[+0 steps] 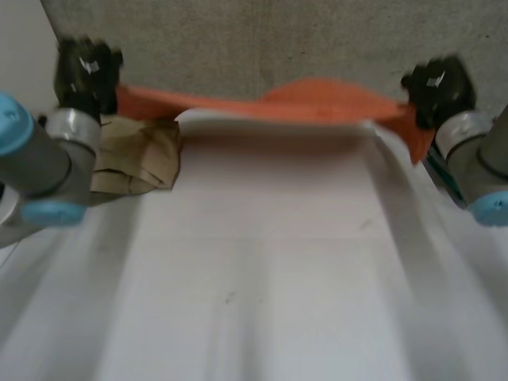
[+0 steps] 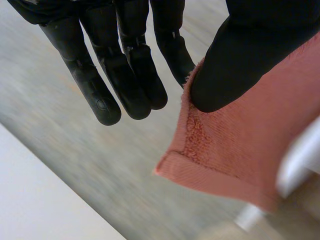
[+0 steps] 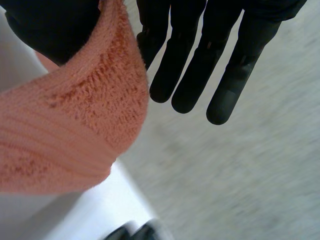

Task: Fold the laundry.

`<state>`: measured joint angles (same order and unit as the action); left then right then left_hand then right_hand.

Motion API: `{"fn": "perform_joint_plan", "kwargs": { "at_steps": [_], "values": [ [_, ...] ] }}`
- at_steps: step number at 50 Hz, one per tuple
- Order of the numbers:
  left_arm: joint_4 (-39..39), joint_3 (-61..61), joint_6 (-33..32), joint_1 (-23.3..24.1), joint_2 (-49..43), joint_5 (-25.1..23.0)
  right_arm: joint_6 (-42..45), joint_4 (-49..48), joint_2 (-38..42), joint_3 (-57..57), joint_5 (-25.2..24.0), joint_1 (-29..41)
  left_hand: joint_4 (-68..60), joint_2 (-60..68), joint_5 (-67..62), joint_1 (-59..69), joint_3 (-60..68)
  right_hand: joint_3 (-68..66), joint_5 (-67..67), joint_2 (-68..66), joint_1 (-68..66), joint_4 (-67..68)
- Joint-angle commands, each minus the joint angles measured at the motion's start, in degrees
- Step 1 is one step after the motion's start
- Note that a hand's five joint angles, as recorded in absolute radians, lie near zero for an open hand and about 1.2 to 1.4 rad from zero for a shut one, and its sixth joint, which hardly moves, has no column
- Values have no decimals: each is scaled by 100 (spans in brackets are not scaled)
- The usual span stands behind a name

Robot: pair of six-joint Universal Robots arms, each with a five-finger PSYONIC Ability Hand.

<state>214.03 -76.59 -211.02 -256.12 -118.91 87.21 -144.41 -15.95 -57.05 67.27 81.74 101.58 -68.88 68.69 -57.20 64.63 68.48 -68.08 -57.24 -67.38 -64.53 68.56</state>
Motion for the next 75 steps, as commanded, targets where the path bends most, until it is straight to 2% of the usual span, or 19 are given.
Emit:
{"fn": "perform_joint_plan", "kwargs": {
  "at_steps": [1, 6, 10, 11, 15, 19, 24, 27, 35, 39, 43, 47, 48, 51, 53, 55, 62, 70, 75],
  "values": [
    [-456, -1514, -412, 36, 314, -37, 378, 715, 379, 321, 9, -41, -1112, 1131, -1280, 1537, 1152, -1192, -1276, -1262, -1547, 1144],
    [-1309, -2613, -1256, -26, 1246, -37, 791, 1865, 178, 857, 0, -59, -1112, 1131, -1280, 1537, 1152, -1192, -1276, -1262, -1547, 1144],
    [-2345, -3449, -2021, -52, 2142, -11, 1397, 3104, -630, 1577, 26, -103, -1112, 1131, -1280, 1537, 1152, -1192, -1276, -1262, -1547, 1144],
    [-2887, -3772, -2309, -87, 2483, -11, 1737, 3576, -997, 1988, 35, -225, -1112, 1131, -1280, 1537, 1152, -1192, -1276, -1262, -1547, 1144],
    [-4067, -4371, -2899, -429, 3153, -63, 2721, 4160, -1701, 2867, 35, -751, -1112, 1131, -1280, 1537, 1152, -1192, -1276, -1262, -1547, 1144],
    [-4378, -4707, -3340, -553, 3357, -195, 3524, 4144, -2125, 3406, 18, -1131, -1112, 1131, -1280, 1537, 1152, -1192, -1276, -1262, -1547, 1144],
    [-4177, -4611, -3481, -641, 3313, -423, 3630, 3872, -2143, 3477, -17, -1158, -1112, 1131, -1280, 1537, 1152, -1192, -1276, -1262, -1547, 1144],
    [-3668, -4304, -3446, -606, 3033, -459, 3569, 3503, -2143, 3390, -17, -1122, -1112, 1131, -1280, 1537, 1152, -1192, -1276, -1262, -1547, 1144],
    [-2595, -3390, -2981, -325, 2110, -450, 2805, 2606, -1669, 2792, 18, -1070, -1112, 1131, -1280, 1537, 1152, -1192, -1276, -1262, -1547, 1144],
    [-2217, -2504, -2735, -263, 1530, -415, 2524, 2343, -1239, 1959, 53, -912, -1112, 1131, -1280, 1537, 1152, -1192, -1276, -1262, -1547, 1144],
    [-1787, -1028, -2568, -149, 1072, -301, 2041, 1816, -896, 659, 193, -613, -1112, 1131, -1280, 1537, 1152, -1192, -1276, -1262, -1547, 1144],
    [-1075, 703, -2094, -17, 774, 76, 1094, 466, -825, -773, 527, -455, -1112, 1131, -1280, 1537, 1152, -1192, -1276, -1262, -1547, 1144],
    [-786, 1264, -1805, -43, 660, 251, 925, 148, -834, -881, 527, -437, -1112, 1131, -1280, 1537, 1152, -1192, -1276, -1262, -1547, 1144],
    [-477, 1997, -1321, -105, 536, 472, 433, -1185, -877, -1005, 589, -437, -1112, 1131, -1280, 1537, 1152, -1192, -1276, -1262, -1547, 1144],
    [-344, 2376, -951, -158, 465, 552, 309, -1681, -895, -970, 589, -437, -1112, 1131, -1280, 1537, 1152, -1192, -1276, -1262, -1547, 1144],
    [-335, 2473, -792, -201, 430, 569, 291, -1964, -843, -952, 580, -437, -1112, 1131, -1280, 1537, 1152, -1192, -1276, -1262, -1547, 1144],
    [-335, 1877, -695, -245, 421, 552, 264, -1860, -632, -768, 414, -419, -1112, 1131, -1280, 1537, 1152, -1192, -1276, -1262, -1547, 1144],
    [-361, 673, -651, -184, 404, 526, 229, -1509, -316, -171, -26, -437, -1112, 1131, -1280, 1537, 1152, -1192, -1276, -1262, -1547, 1144],
    [-361, -504, -660, -70, 465, 377, 229, -911, -105, 392, -377, -498, -1112, 1131, -1280, 1537, 1152, -1192, -1276, -1262, -1547, 1144]
  ]
}}
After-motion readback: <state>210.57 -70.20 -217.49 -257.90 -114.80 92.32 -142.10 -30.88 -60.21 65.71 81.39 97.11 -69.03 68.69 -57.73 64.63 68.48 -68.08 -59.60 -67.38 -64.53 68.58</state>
